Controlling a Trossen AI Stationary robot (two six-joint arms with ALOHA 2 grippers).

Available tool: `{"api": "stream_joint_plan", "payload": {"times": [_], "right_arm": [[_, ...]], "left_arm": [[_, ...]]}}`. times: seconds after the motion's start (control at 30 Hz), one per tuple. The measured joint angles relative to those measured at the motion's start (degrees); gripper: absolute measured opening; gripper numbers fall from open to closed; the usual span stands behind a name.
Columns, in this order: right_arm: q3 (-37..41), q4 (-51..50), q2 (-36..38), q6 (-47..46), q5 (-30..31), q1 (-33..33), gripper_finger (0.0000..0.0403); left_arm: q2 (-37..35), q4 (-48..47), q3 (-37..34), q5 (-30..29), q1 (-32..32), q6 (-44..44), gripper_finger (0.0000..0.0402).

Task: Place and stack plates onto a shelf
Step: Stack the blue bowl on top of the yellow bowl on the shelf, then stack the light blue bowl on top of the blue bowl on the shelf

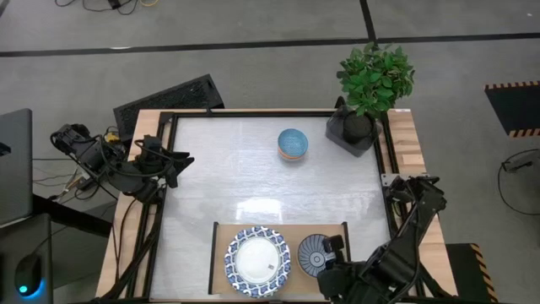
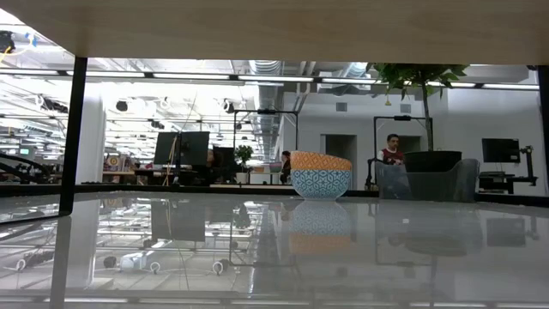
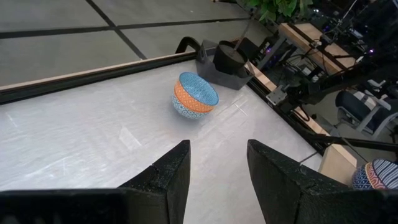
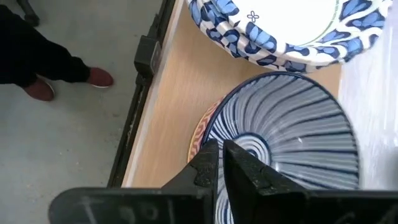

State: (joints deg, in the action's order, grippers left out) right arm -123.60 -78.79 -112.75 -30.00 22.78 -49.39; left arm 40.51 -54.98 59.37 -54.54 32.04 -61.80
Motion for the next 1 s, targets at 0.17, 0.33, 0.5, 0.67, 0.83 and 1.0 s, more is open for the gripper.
{"api": "stream_joint_plan", "payload": {"times": [0.17, 0.33, 0.5, 0.67, 0.83, 1.0], "right_arm": [[2.6, 1.9, -0.1, 0.0, 0.0, 0.0, 0.0049], [2.6, 1.9, 0.3, 0.0, -0.1, 0.0, 0.0049], [-2.5, -3.3, 0.6, 0.3, 0.5, 0.4, 0.0049], [-11.0, -9.9, 0.7, 2.0, 9.0, 3.8, 0.0049], [-9.5, -11.2, 4.6, 6.7, 9.4, 13.5, 0.0071], [-9.4, -11.2, 6.1, 12.3, 7.4, 28.1, 0.0121]], "left_arm": [[0.0, 0.0, 0.0, 0.0, 0.0, -0.3, 0.0143], [0.0, 0.0, 0.0, 0.0, 0.0, -0.5, 0.0143], [0.0, 0.6, 0.0, 0.0, 0.0, -0.4, 0.0143], [0.0, 0.6, 0.0, 0.0, 0.0, -0.4, 0.0143], [0.0, 0.5, 0.0, -0.5, 0.0, -0.4, 0.0143], [0.0, 0.5, 0.0, -1.7, 0.0, -0.4, 0.0143]]}}
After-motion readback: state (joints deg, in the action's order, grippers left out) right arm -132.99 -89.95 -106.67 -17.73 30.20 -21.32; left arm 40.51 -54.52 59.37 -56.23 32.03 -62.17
